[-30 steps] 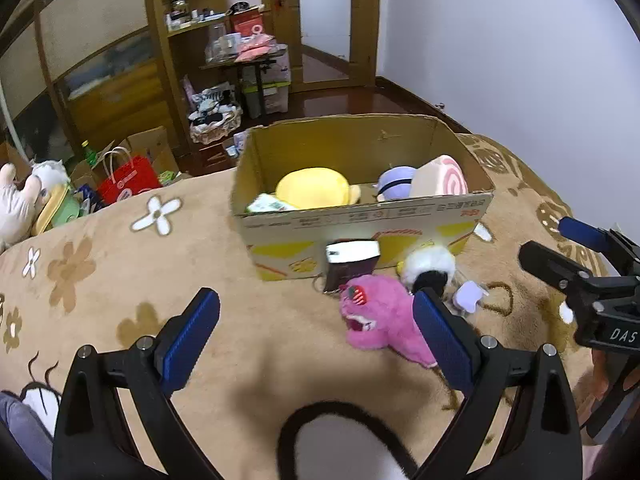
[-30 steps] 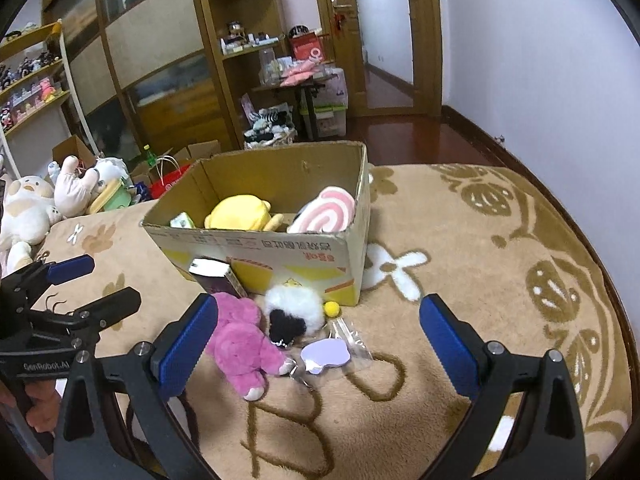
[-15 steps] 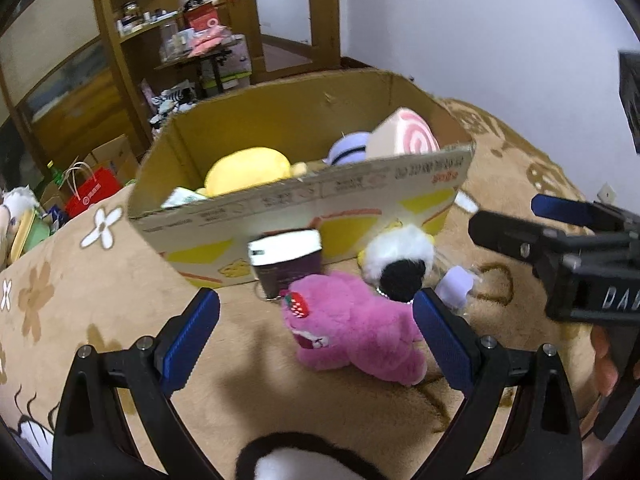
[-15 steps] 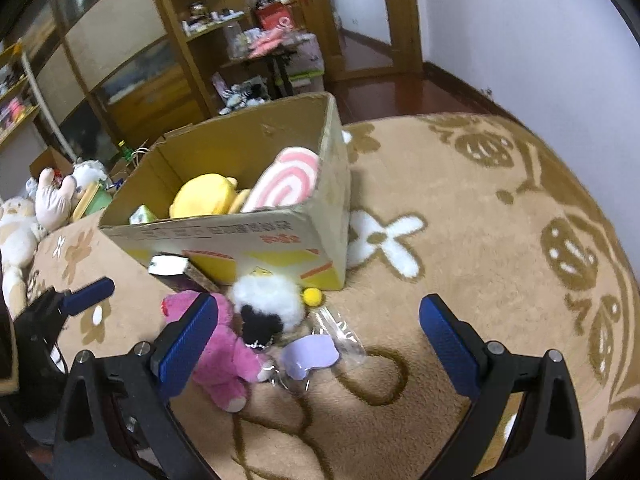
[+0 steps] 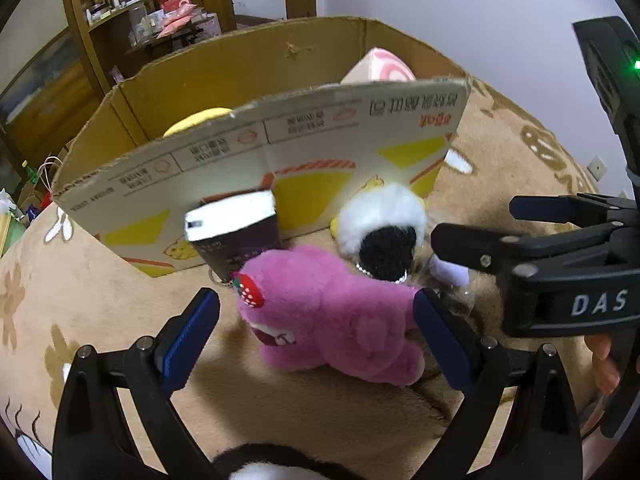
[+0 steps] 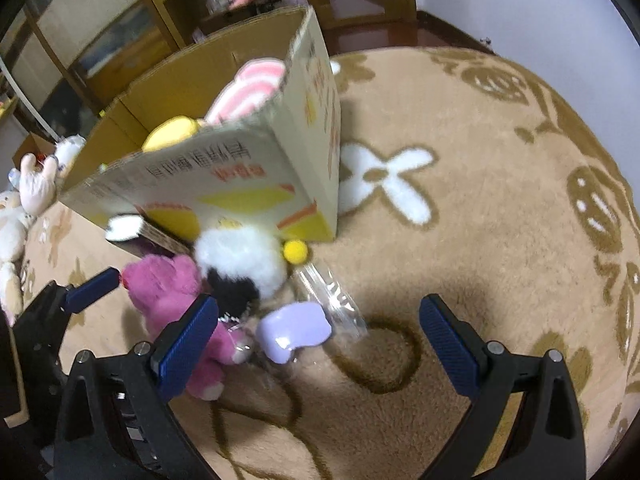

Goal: Organize soft objects
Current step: 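Move the left gripper down toward the pink strawberry bear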

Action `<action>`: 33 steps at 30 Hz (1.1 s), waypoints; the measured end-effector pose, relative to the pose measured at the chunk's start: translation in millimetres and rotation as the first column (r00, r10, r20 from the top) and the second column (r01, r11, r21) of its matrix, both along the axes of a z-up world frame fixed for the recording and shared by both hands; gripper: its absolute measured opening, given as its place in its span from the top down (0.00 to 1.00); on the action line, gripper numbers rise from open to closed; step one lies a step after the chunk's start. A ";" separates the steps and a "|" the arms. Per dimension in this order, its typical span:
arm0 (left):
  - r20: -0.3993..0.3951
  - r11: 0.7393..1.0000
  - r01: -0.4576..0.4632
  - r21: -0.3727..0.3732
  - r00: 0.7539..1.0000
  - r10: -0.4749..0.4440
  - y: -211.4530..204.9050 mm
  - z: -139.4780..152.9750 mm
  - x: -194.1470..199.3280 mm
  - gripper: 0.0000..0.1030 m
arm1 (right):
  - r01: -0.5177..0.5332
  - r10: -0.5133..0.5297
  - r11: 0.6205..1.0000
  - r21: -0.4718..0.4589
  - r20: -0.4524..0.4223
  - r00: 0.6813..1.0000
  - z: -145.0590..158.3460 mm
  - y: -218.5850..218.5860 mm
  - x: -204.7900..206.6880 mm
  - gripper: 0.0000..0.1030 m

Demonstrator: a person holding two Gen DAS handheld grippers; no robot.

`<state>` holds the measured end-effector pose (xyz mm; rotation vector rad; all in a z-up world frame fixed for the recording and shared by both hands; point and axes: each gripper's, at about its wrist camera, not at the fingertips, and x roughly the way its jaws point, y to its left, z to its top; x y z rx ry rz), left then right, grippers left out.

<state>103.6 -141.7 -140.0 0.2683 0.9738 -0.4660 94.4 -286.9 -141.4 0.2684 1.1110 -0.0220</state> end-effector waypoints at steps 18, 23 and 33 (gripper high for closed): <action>-0.076 1.000 0.021 0.006 0.997 -0.020 -1.4 -27.3 -1.1 0.06 | -0.048 0.047 0.999 -0.009 -0.095 0.994 -21.7 17.4 -1.8 0.03; -0.118 0.999 -0.010 -0.037 0.993 0.006 6.6 -31.5 2.3 0.06 | -0.051 0.051 0.999 -0.003 -0.102 0.993 -27.2 17.6 -2.7 0.05; -0.132 0.998 0.008 -0.067 0.991 -0.017 7.7 -31.1 -1.2 0.19 | -0.070 0.071 0.998 0.005 -0.109 0.992 -36.6 20.0 1.8 0.06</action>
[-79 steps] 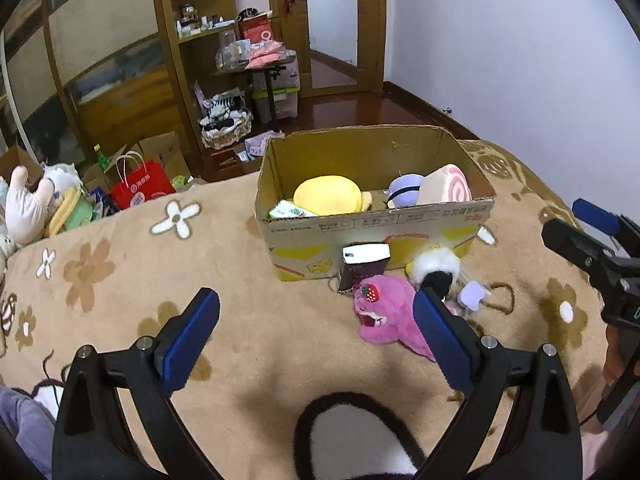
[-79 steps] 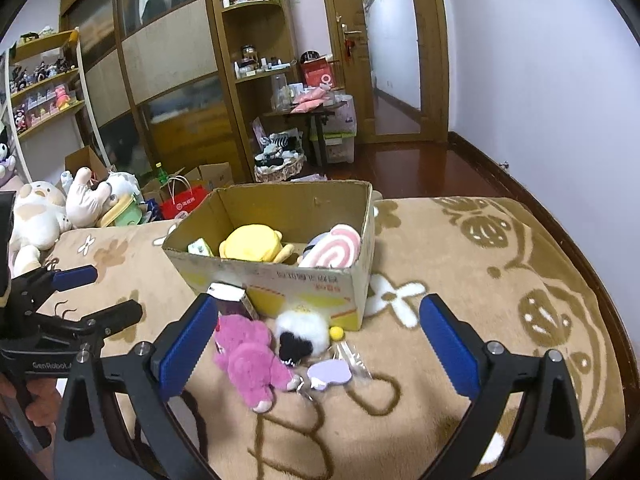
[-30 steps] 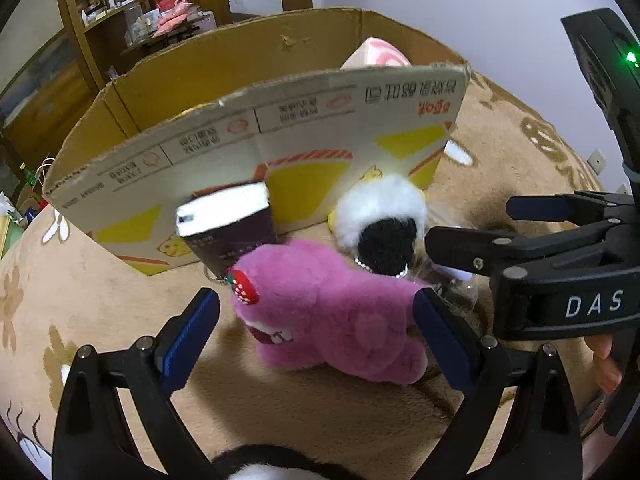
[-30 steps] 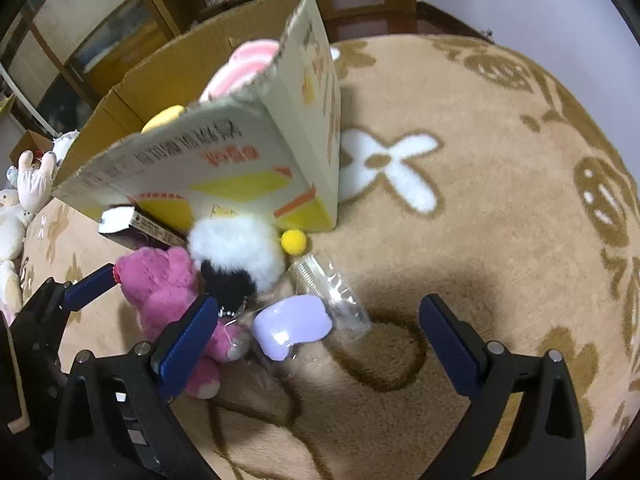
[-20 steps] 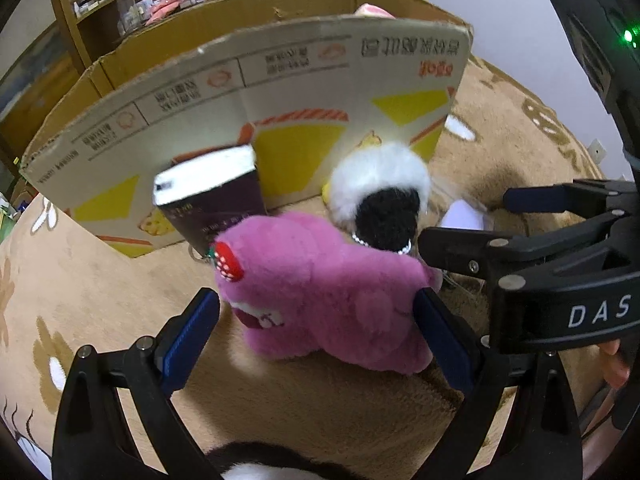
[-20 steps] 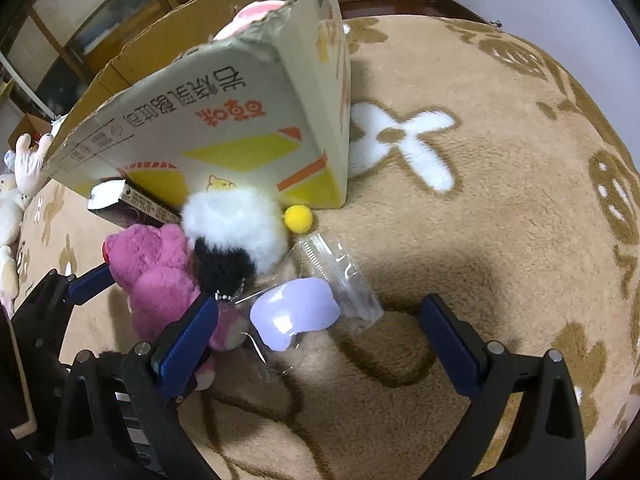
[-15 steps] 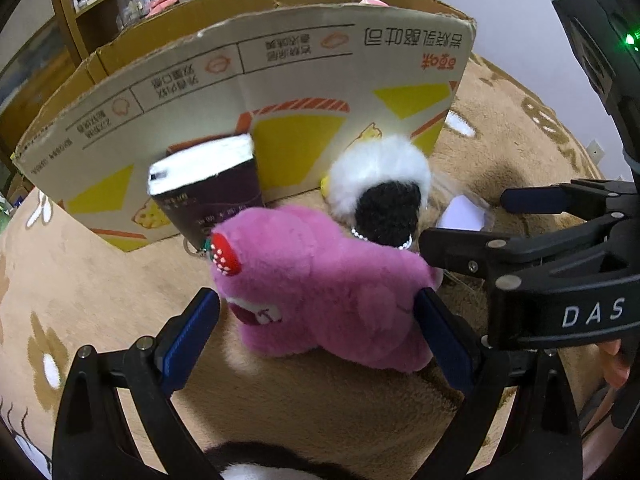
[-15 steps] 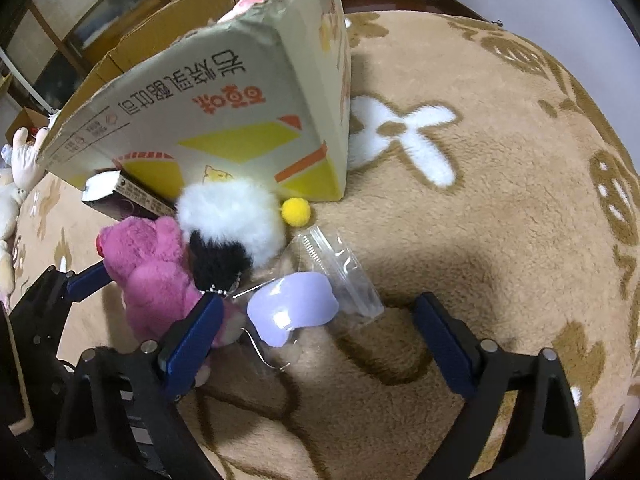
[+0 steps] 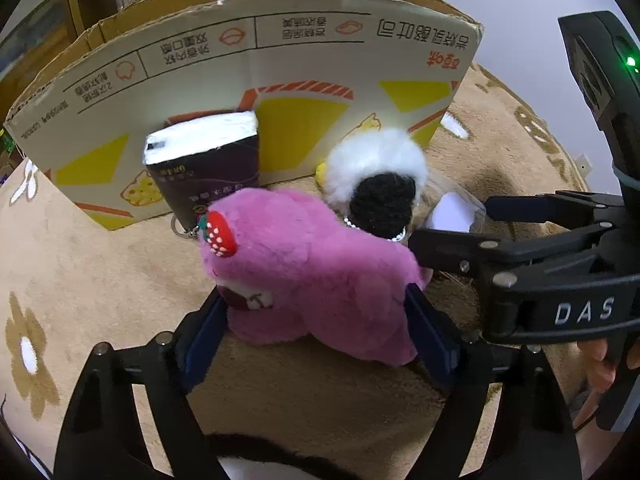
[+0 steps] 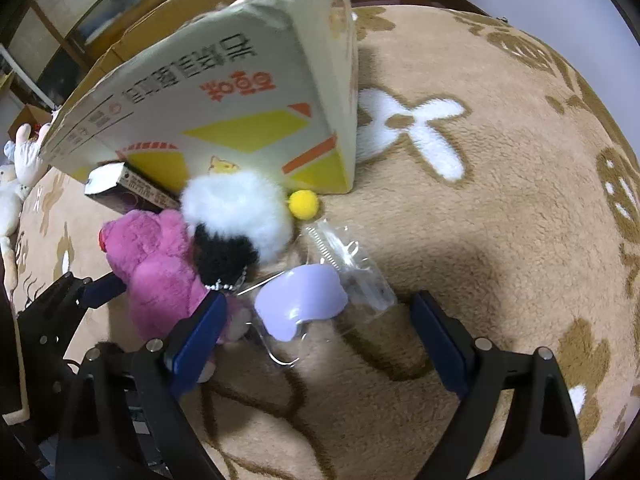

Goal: Organize soft objects
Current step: 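Move the left gripper down toward the pink strawberry bear, then close the left gripper on the pink strawberry bear's body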

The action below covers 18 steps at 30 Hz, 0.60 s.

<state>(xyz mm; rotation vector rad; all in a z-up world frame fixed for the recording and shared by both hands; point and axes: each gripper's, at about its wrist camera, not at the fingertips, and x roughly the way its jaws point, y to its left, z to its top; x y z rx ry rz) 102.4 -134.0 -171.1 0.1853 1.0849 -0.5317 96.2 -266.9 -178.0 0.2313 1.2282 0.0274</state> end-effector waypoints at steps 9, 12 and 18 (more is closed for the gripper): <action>-0.004 1.000 -0.003 -0.007 1.000 0.003 7.1 -0.6 -2.8 0.22 | -0.001 0.001 1.000 0.001 -0.003 1.000 -4.5 6.5 2.5 0.05; -0.005 1.000 -0.006 -0.006 1.000 0.006 8.7 -1.5 -4.5 0.22 | -0.003 0.003 1.000 -0.002 -0.003 1.000 -6.2 7.7 3.6 0.05; -0.014 1.000 -0.015 -0.007 1.000 0.015 9.9 -1.0 -5.8 0.25 | -0.006 0.006 1.000 -0.005 -0.004 1.000 -5.5 6.8 2.0 0.06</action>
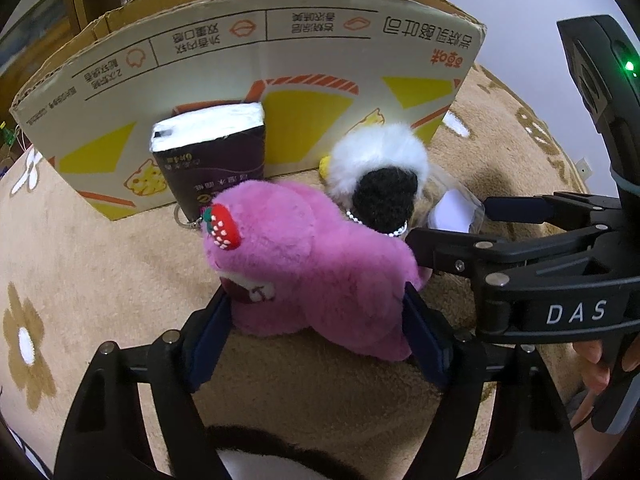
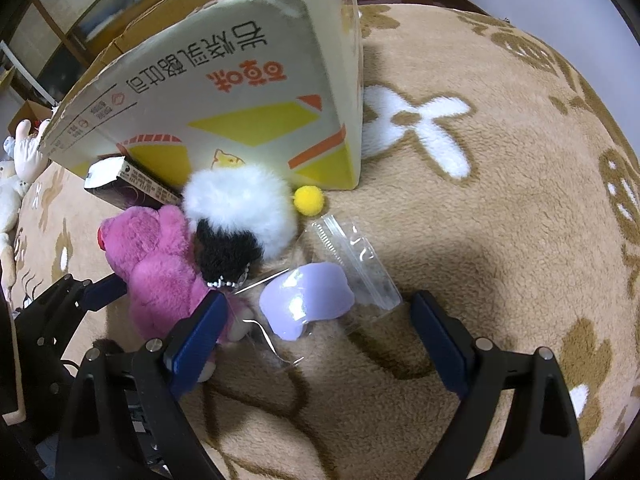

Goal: Organize soft objects
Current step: 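Close the left gripper on the pink strawberry bear's body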

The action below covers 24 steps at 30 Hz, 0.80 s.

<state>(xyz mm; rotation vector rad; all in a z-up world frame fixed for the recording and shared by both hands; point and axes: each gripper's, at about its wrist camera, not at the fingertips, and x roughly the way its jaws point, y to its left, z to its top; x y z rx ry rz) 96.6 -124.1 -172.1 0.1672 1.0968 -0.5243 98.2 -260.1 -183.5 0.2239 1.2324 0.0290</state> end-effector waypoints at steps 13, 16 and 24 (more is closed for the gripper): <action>0.003 1.000 -0.006 0.001 1.000 0.006 9.2 6.0 -6.6 0.28 | -0.013 0.013 0.999 -0.033 0.009 1.000 -1.7 10.3 -4.7 0.10; -0.006 1.000 -0.010 -0.017 1.000 0.010 12.3 6.9 -6.9 0.28 | -0.021 0.022 0.999 -0.039 0.017 1.000 0.2 14.2 -5.9 0.15; 0.002 1.000 -0.005 -0.003 1.000 0.005 11.6 8.0 -9.4 0.29 | -0.035 0.037 0.998 -0.053 0.027 0.999 2.9 18.4 -4.9 0.16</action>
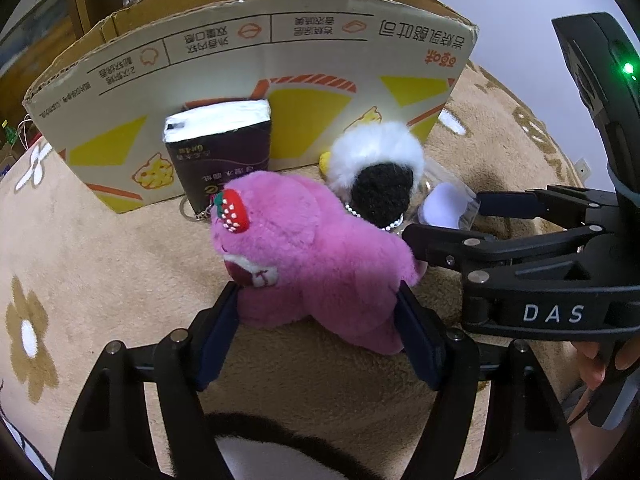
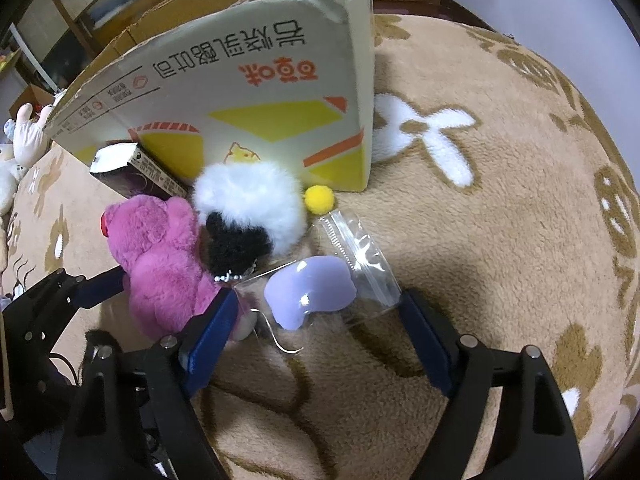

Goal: Organize soft objects
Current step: 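Close the left gripper on the pink strawberry bear's body, then lift the pink bear with the left gripper while the right gripper grasps the bagged lavender item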

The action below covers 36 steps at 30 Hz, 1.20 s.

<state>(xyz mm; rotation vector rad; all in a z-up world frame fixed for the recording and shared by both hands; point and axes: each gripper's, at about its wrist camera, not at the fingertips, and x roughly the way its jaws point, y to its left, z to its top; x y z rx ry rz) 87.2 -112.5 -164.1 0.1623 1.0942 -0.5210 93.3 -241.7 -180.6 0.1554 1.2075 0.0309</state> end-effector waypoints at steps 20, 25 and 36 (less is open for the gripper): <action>-0.025 0.999 -0.032 -0.008 0.999 0.031 12.2 7.5 -2.2 0.34 | 0.082 -0.084 0.993 0.083 0.023 0.996 17.6 -23.4 -6.3 0.49; -0.032 0.999 -0.040 -0.004 0.999 0.040 19.1 10.2 -4.9 0.36 | 0.071 -0.075 0.993 0.092 0.038 0.996 26.0 -22.0 -9.5 0.56; -0.037 0.999 -0.039 0.004 0.999 0.039 27.5 14.1 -8.4 0.41 | 0.085 -0.090 0.991 0.102 0.048 0.995 31.9 -32.1 -16.1 0.91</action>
